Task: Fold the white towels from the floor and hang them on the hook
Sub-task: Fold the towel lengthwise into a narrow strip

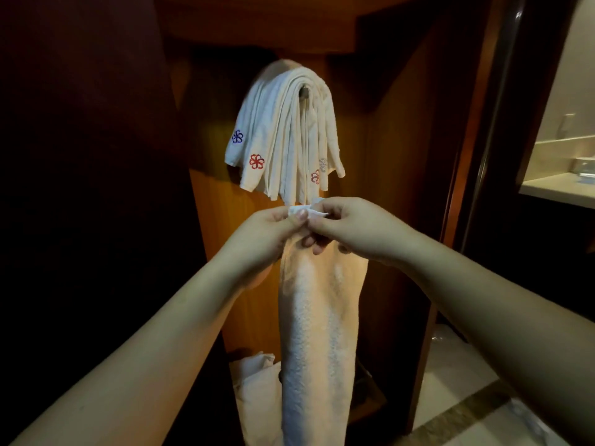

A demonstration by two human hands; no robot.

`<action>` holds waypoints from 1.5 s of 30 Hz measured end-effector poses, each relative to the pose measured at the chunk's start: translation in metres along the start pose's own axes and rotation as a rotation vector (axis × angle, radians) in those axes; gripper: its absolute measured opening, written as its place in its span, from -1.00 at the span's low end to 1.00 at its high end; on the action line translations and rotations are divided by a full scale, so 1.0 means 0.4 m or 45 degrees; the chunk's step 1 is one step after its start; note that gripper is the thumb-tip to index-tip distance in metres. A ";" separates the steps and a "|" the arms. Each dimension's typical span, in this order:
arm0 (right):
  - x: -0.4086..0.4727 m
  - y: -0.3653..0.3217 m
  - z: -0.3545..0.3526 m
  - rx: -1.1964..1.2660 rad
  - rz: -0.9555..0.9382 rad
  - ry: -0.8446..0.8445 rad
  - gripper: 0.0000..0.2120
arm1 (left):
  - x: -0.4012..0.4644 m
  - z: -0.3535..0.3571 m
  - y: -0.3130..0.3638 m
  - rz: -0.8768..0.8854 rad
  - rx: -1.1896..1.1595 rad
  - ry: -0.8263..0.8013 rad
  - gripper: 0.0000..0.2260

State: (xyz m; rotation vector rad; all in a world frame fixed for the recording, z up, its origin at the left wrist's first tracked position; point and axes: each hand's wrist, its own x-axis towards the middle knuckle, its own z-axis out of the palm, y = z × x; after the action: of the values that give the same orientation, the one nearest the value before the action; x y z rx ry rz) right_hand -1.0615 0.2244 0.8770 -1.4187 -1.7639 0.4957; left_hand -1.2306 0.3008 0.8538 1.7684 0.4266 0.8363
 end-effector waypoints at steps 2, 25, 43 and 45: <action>0.006 0.007 -0.027 0.040 0.074 -0.196 -0.85 | 0.000 -0.017 -0.001 -0.047 -0.111 0.050 -0.75; -0.047 0.102 -0.081 -0.658 0.138 0.263 -0.81 | -0.059 -0.180 -0.067 0.076 -0.015 0.368 -0.79; -0.108 0.190 0.075 0.080 0.021 1.005 -0.77 | -0.105 -0.048 -0.135 0.205 -0.034 0.739 -0.78; -0.111 0.201 0.092 0.146 -0.004 1.018 -0.75 | -0.112 -0.028 -0.144 0.232 -0.033 0.845 -0.78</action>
State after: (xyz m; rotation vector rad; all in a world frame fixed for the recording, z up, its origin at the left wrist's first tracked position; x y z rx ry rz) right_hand -1.0379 0.2127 0.7817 -1.2809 -1.0710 0.0008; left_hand -1.2629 0.3000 0.7874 1.4860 0.6831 1.5578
